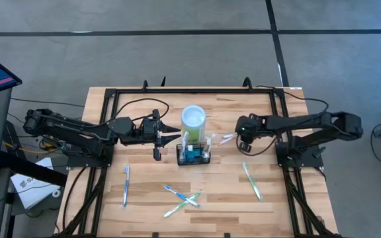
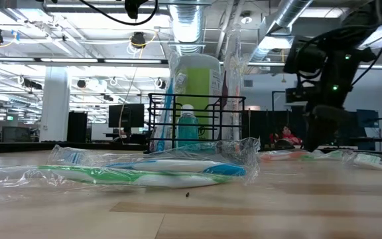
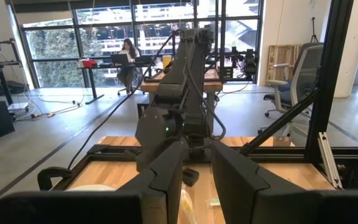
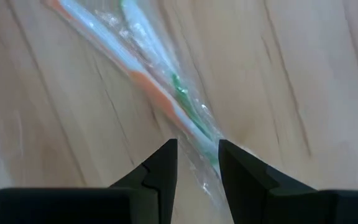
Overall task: Pick & Place toothbrushing station
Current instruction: Put the orange toothbrush into the wire organizer
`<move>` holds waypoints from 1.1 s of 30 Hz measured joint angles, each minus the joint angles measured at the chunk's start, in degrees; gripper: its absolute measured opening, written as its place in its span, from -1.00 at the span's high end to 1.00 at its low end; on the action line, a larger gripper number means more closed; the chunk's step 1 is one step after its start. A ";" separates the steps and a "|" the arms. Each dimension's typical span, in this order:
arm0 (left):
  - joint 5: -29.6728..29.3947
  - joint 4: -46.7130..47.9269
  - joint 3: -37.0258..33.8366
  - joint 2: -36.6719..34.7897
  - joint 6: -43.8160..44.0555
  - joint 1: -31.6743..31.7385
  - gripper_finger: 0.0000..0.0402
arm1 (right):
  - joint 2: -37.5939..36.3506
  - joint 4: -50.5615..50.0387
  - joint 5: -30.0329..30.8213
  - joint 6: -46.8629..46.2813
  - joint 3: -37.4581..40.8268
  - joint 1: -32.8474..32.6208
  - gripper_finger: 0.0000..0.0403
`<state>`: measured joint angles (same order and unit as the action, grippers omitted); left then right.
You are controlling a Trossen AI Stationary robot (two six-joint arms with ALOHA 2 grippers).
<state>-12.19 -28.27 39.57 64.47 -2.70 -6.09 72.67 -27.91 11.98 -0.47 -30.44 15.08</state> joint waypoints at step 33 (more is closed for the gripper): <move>-0.31 0.14 0.00 0.02 -0.01 0.00 0.60 | 9.07 -4.41 -0.07 8.83 -10.33 -2.31 0.48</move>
<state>-12.49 -28.13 39.57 64.49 -2.71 -6.09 81.73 -32.32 11.90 8.36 -40.77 12.77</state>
